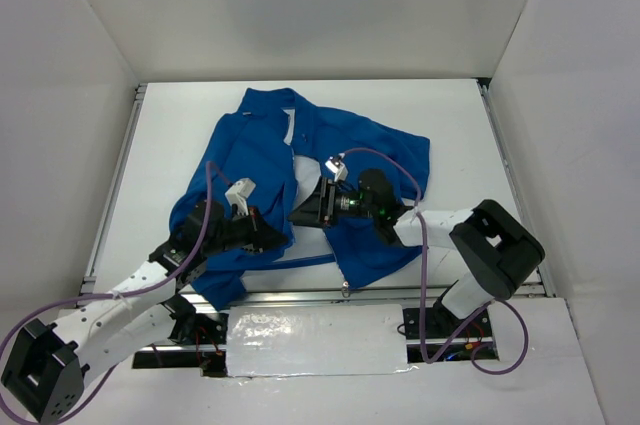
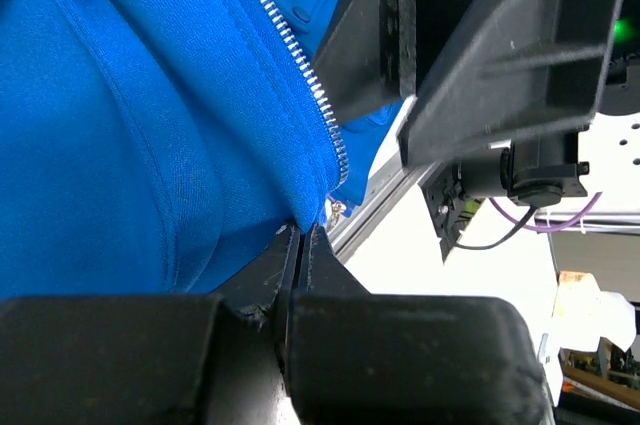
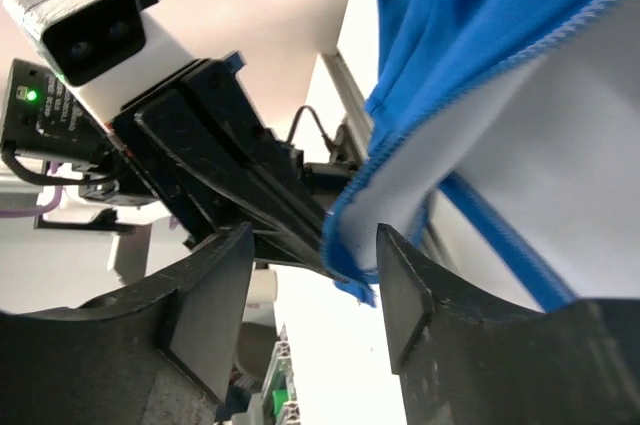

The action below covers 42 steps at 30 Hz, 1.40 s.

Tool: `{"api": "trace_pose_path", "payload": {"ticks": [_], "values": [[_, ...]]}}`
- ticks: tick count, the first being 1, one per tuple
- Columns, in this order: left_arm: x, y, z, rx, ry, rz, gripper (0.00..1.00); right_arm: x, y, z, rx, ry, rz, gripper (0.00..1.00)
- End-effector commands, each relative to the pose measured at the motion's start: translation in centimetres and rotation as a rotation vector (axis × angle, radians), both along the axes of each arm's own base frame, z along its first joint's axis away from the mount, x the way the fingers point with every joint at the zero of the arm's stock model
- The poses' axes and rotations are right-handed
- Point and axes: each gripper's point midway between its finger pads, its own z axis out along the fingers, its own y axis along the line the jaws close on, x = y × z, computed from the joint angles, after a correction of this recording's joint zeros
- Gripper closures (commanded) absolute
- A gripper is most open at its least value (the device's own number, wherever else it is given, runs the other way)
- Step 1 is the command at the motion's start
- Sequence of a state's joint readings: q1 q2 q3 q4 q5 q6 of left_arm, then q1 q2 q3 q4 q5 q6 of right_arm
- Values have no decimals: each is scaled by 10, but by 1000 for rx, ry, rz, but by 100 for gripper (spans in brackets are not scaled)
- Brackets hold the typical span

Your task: Zip up the jacket

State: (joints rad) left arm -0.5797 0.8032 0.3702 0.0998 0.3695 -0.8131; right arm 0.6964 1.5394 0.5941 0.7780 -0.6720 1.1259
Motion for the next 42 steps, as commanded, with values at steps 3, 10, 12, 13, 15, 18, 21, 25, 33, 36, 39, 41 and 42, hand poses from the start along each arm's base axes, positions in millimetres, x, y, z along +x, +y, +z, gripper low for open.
{"api": "trace_pose_path", "payload": {"ticks": [3,10,12,13,15,18,21,25,33,36,39,41,42], "values": [[8,4,15,-10,-68,46,100,11,-28,-1,-6,-97,-41,34],[20,28,16,77,-73,184,100,20,-74,-65,-551,-108,-231,25],[20,37,15,127,-75,208,100,7,-95,-84,-729,-77,-232,28],[24,41,24,139,-97,233,100,8,-97,-80,-780,-109,-248,33],[22,49,26,184,-106,244,100,-8,-113,-90,-897,-83,-230,36],[22,61,33,224,-79,294,100,-17,-121,-87,-998,-113,-238,37],[23,73,36,307,-46,328,100,-39,-130,-92,-1109,-104,-174,40],[25,79,49,378,-46,326,100,-54,-142,-98,-1226,-92,-152,40],[25,77,55,377,-83,296,100,-78,-145,-117,-1304,-75,-44,39],[24,75,52,377,-77,281,100,-81,-145,-127,-1339,-76,-8,40],[24,74,52,373,-80,279,100,-82,-142,-133,-1351,-77,17,43],[23,74,52,369,-80,278,100,-82,-139,-135,-1347,-80,24,44],[22,74,52,367,-81,277,100,-83,-139,-138,-1354,-75,32,45]]}}
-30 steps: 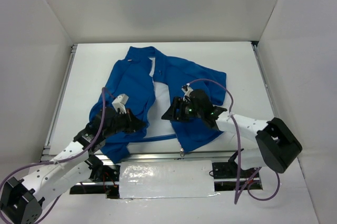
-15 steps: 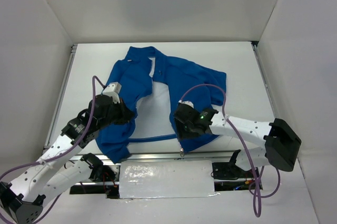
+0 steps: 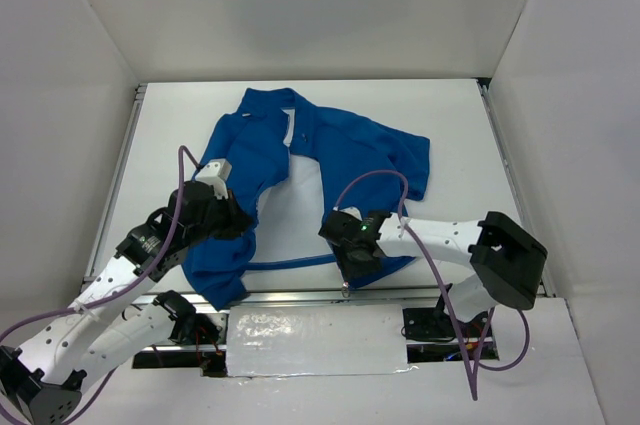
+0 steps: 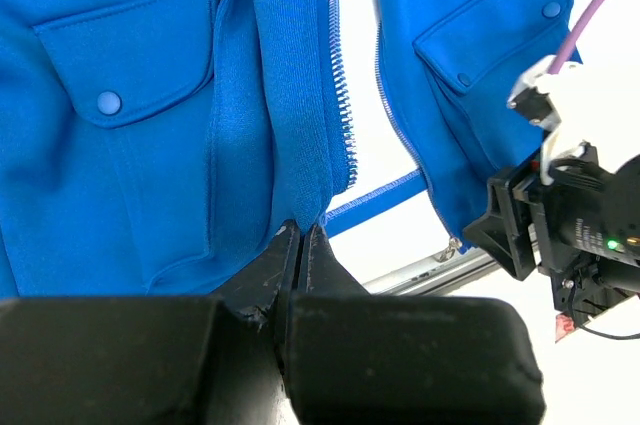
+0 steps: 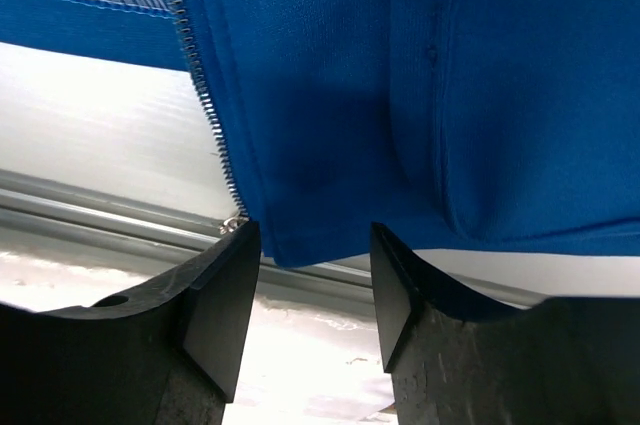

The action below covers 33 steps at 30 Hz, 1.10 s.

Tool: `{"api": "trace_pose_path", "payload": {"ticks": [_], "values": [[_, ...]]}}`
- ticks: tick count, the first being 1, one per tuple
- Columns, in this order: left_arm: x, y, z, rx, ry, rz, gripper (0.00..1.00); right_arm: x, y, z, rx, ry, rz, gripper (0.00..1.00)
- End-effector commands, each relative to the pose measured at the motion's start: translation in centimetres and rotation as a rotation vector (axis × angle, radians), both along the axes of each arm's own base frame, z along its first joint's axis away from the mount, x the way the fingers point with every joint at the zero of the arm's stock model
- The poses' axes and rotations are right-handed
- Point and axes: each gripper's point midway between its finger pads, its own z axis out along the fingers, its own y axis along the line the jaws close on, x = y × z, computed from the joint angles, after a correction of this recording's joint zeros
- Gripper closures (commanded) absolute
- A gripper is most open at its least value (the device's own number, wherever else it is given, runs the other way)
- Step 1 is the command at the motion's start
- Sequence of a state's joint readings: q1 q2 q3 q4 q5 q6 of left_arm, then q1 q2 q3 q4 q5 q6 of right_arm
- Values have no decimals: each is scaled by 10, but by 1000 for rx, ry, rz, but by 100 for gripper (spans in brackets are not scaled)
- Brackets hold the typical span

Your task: Zip up the jacket

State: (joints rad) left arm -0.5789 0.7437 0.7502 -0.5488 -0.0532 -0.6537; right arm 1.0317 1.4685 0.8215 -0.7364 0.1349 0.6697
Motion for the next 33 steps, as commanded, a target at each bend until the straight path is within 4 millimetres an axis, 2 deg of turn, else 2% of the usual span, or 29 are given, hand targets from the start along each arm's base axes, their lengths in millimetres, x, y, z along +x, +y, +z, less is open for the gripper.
{"api": "trace_pose_path", "payload": {"ticks": [1,9,14,15,16,18,21,23,25,29,32,33], "values": [[0,-2,8,-12,-37,-27,100,3,7,3,-4,-11,24,47],[0,-4,7,-18,-35,-37,100,-3,9,-5,-3,26,36,50],[-1,-4,8,-21,-37,-38,100,-10,11,-17,-27,59,43,51],[-1,-4,7,-21,-37,-36,100,-10,11,-18,-26,64,44,54],[-1,-4,8,-21,-38,-35,100,-11,12,-20,-31,69,45,63],[-1,-4,8,-23,-39,-34,100,-12,12,-24,-38,72,42,74],[-1,-3,8,-22,-39,-31,100,-8,16,-22,-21,56,37,97],[0,-4,7,-22,-36,-33,100,-6,24,-18,12,46,39,100],[0,-5,7,-24,-36,-32,100,2,38,-9,62,16,31,100],[2,-2,9,-24,-47,-10,100,29,78,25,229,-96,-33,100],[8,2,18,-45,-87,34,100,67,113,78,473,-276,-188,100],[10,4,18,-48,-93,52,100,73,122,95,576,-301,-252,100]]}}
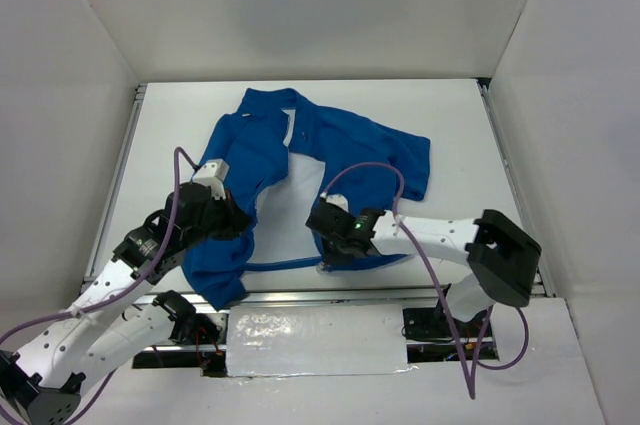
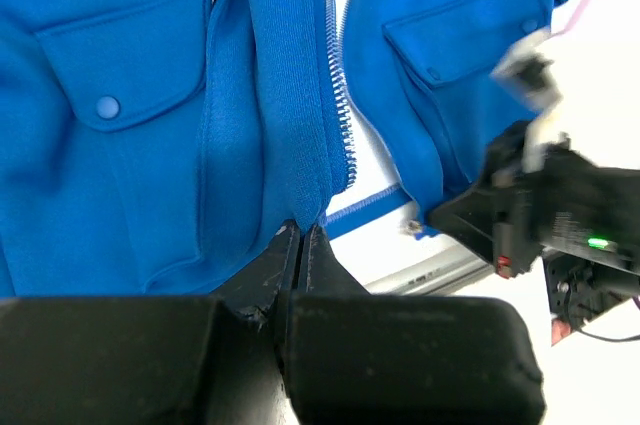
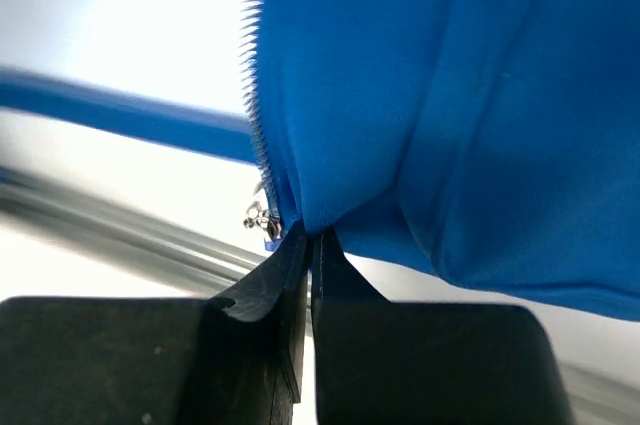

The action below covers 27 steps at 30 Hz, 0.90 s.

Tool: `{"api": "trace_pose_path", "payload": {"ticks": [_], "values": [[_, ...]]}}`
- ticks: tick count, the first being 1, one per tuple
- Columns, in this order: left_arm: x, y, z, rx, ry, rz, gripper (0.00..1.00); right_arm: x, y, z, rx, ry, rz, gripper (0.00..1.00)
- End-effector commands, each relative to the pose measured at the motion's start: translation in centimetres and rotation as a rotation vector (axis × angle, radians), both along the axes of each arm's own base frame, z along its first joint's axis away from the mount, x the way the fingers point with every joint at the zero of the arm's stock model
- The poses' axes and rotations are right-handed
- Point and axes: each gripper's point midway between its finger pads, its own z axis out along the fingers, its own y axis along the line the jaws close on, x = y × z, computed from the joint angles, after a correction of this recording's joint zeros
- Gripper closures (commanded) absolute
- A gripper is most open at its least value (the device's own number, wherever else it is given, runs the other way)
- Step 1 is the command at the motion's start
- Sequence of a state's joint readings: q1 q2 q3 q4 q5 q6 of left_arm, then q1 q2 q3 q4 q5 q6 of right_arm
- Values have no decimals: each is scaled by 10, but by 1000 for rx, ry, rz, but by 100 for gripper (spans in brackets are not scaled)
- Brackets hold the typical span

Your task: Zip up the jacket

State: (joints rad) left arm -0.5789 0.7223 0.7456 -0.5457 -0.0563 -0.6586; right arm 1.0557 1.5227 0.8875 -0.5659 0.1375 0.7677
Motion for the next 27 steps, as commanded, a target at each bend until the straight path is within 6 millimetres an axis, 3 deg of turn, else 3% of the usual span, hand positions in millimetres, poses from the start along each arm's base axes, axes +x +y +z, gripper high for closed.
{"api": "trace_pose_path", "payload": {"ticks": [1,4,5,6,7,8,9,10,11,12,13,14,15,16,17,19,20,22,23,27], "values": [[12,4,16,-43,-88,60,100,51,68,118,529,-268,-208,100],[17,3,22,-90,-131,92,100,63,82,166,824,-380,-241,100],[21,0,31,-129,-164,96,100,65,90,169,857,-395,-193,100],[23,-2,29,-143,-171,95,100,69,105,187,925,-407,-103,100],[23,-6,33,-164,-181,86,100,51,119,185,942,-341,124,100],[25,-6,39,-182,-198,91,100,45,128,177,929,-322,219,100],[25,-6,44,-188,-208,93,100,38,134,183,909,-408,383,100],[27,-3,45,-181,-219,110,100,18,142,177,872,-411,510,100],[27,0,49,-180,-232,117,100,22,145,147,718,-426,545,100],[29,4,49,-168,-240,140,100,34,134,126,452,-433,563,100],[29,7,49,-153,-243,149,100,78,106,111,141,-582,360,100],[30,9,51,-144,-245,157,100,93,90,81,-78,-552,327,100],[29,13,47,-121,-229,168,100,107,78,76,-177,-586,255,100],[32,18,42,-92,-217,195,100,131,53,85,-316,-701,107,100],[32,20,42,-84,-212,206,100,137,49,88,-326,-725,38,100],[32,26,35,-54,-188,237,100,141,53,113,-168,-785,-98,100],[31,26,33,-53,-184,237,100,134,68,133,68,-808,-112,100],[30,27,36,-61,-190,240,100,125,78,147,327,-843,-147,100],[30,28,37,-63,-192,240,100,121,76,170,422,-868,-173,100],[27,37,48,-47,-210,270,100,110,71,206,701,-937,-190,100]]}}
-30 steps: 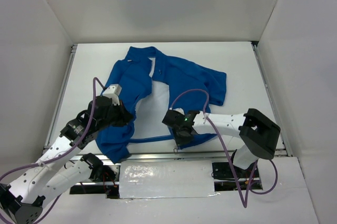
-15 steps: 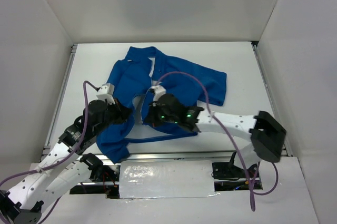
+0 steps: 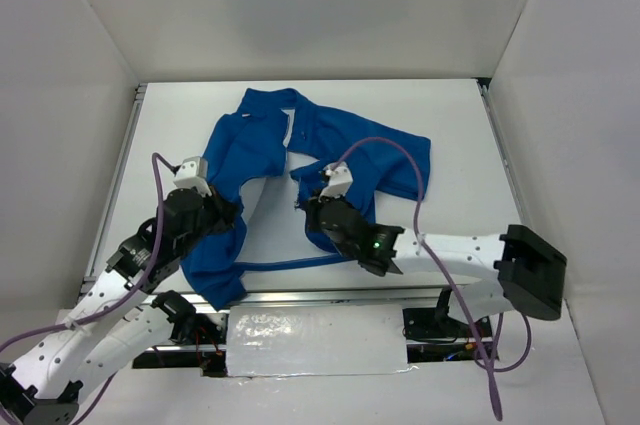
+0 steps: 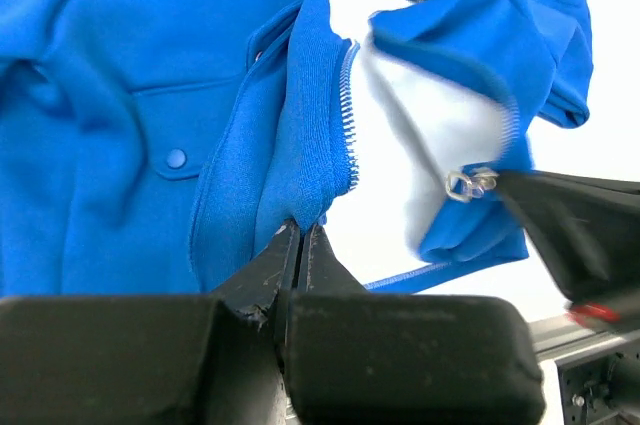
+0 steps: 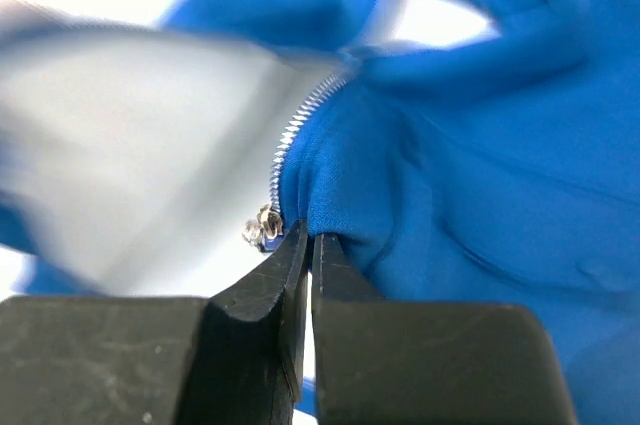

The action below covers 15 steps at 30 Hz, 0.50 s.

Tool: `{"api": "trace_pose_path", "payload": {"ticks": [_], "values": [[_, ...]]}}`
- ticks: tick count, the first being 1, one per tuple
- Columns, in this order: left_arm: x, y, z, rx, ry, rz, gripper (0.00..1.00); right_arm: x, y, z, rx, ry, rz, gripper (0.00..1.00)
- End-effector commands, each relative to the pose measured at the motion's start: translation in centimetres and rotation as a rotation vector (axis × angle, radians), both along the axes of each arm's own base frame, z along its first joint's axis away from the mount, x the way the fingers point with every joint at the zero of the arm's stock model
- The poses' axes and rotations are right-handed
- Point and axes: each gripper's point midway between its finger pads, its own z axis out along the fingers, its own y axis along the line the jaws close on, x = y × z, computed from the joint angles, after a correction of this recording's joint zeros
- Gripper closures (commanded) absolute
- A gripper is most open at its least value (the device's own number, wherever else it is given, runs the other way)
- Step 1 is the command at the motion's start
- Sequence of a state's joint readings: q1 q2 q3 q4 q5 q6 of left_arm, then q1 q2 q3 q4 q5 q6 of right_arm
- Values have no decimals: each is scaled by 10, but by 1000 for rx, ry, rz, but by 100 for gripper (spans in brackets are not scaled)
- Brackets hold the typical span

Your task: Zip up the jacket

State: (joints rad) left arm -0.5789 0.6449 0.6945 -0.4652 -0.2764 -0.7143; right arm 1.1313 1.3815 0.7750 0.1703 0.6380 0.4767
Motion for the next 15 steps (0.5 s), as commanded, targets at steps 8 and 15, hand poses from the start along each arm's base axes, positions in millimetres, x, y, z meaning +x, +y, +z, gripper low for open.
{"api": "trace_pose_path", "payload": {"ticks": [8,15], "values": [[3,12,37,-38,-92,66,100,-11,3,130,654,-406,211,100],[6,13,40,-15,-91,71,100,-27,16,135,529,-484,395,100]]}}
